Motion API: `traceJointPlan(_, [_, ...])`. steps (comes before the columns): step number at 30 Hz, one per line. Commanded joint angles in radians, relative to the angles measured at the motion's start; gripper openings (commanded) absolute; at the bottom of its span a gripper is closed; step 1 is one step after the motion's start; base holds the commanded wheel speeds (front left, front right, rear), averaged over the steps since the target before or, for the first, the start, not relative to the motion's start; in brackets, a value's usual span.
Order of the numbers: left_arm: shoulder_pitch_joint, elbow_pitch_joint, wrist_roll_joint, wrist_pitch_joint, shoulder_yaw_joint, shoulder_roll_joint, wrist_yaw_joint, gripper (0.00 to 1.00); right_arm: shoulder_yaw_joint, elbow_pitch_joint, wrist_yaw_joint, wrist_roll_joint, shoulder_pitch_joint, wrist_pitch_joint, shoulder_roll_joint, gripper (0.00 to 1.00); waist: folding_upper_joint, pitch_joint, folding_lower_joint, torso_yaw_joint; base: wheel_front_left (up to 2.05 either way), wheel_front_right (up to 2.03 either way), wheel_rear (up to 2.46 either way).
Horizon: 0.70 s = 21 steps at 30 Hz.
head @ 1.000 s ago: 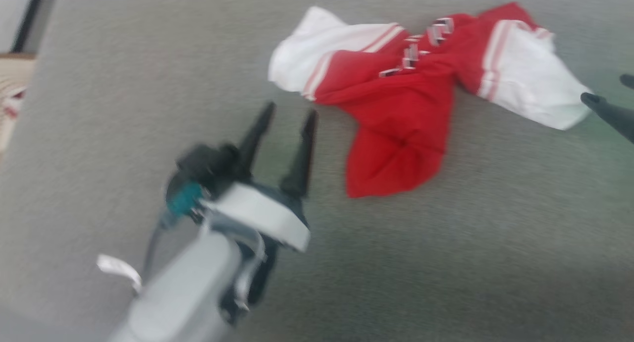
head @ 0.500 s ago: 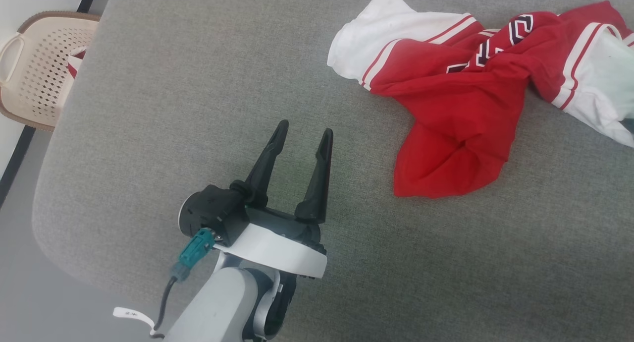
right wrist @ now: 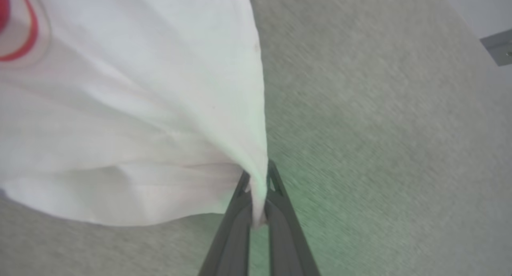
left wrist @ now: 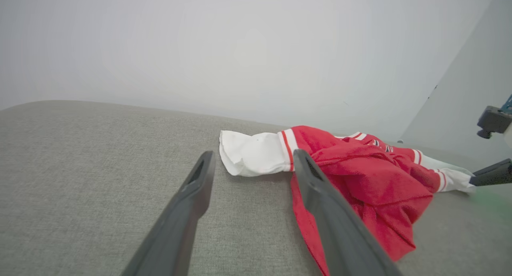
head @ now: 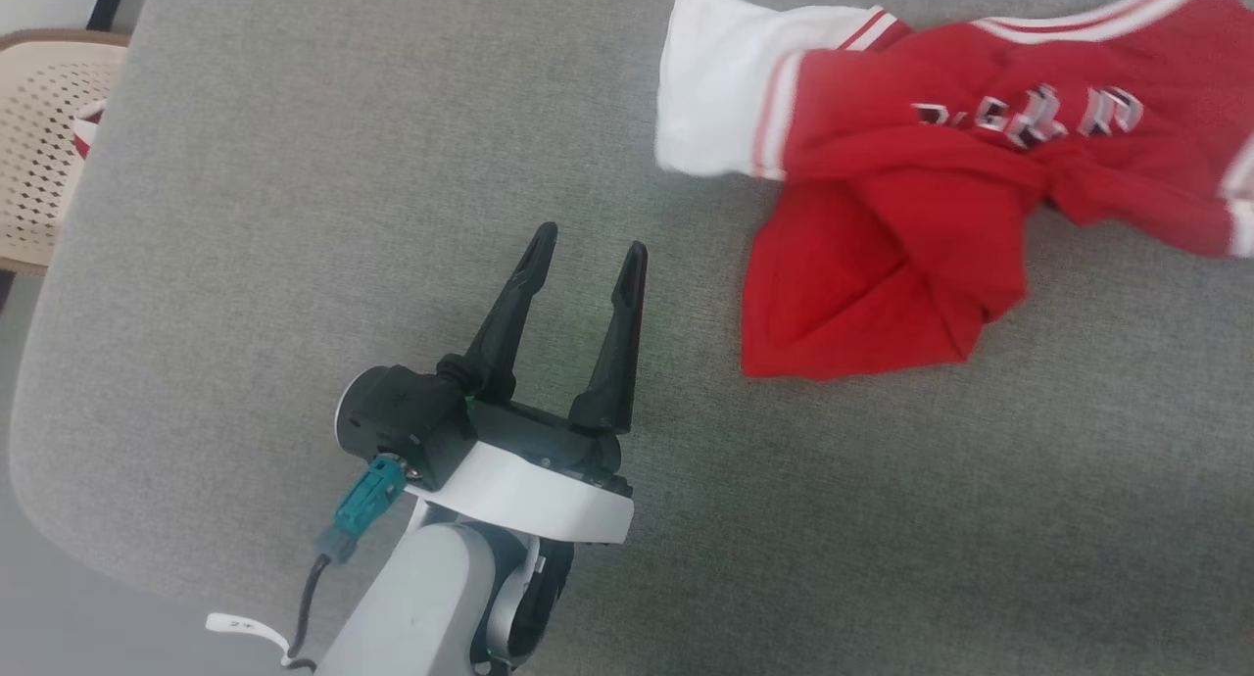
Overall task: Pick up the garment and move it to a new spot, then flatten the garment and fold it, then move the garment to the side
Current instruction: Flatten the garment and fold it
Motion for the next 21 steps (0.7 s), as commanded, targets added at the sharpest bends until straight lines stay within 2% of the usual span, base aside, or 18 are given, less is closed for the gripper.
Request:
traceJointPlan(1, [0.003, -0.004, 0.015, -0.005, 0.004, -0.003, -0.009, 1.0, 0.008, 0.012, -0.002, -0.002, 0.026, -0.015, -0.028, 0.0, -0.0001, 0.006, 0.0, -0.003, 0.0, 0.0, 0.0])
traceJointPlan(5, [0.0, -0.011, 0.028, -0.005, 0.003, -0.003, -0.021, 1.0, 0.016, 0.057, -0.002, -0.01, 0.048, -0.061, -0.083, 0.0, -0.0001, 0.016, 0.0, -0.016, 0.0, 0.0, 0.0])
traceJointPlan(8, [-0.022, -0.013, 0.029, 0.002, -0.004, 0.011, -0.035, 1.0, 0.021, 0.099, -0.002, -0.022, 0.052, -0.095, -0.075, 0.0, -0.0001, 0.018, 0.0, -0.028, 0.0, 0.0, 0.0])
traceJointPlan(9, [-0.051, -0.015, 0.038, 0.023, -0.007, 0.032, -0.048, 1.0, 0.003, 0.126, -0.002, -0.007, 0.036, -0.147, -0.04, 0.0, -0.0001, 0.02, 0.0, -0.041, 0.0, 0.0, 0.0])
traceJointPlan(10, [-0.067, -0.015, 0.044, 0.037, -0.006, 0.043, -0.053, 1.0, -0.002, 0.133, -0.002, 0.0, 0.034, -0.169, -0.017, 0.18, -0.0001, 0.019, 0.0, -0.049, 0.0, 0.0, 0.0])
traceJointPlan(11, [-0.09, -0.017, 0.042, 0.054, -0.006, 0.054, -0.066, 1.0, -0.011, 0.139, -0.001, 0.001, 0.028, -0.203, 0.0, 0.49, -0.0001, 0.019, 0.0, -0.058, 0.0, 0.0, 0.0])
traceJointPlan(12, [-0.113, -0.018, 0.032, 0.073, -0.006, 0.06, -0.081, 1.0, -0.023, 0.151, -0.001, 0.008, 0.022, -0.243, 0.014, 1.0, -0.0001, 0.018, 0.0, -0.065, 0.0, 0.0, 0.0])
traceJointPlan(17, [-0.302, 0.032, 0.044, 0.235, -0.001, 0.172, -0.151, 1.0, -0.077, 0.147, -0.001, -0.012, 0.023, -0.49, 0.071, 1.0, -0.0001, 0.014, 0.0, -0.135, 0.0, 0.0, 0.0])
traceJointPlan(21, [-0.476, 0.111, 0.008, 0.38, -0.009, 0.255, -0.186, 1.0, -0.124, 0.116, -0.001, -0.034, 0.062, -0.656, 0.103, 1.0, -0.0001, 0.013, 0.0, -0.208, 0.0, 0.0, 0.0])
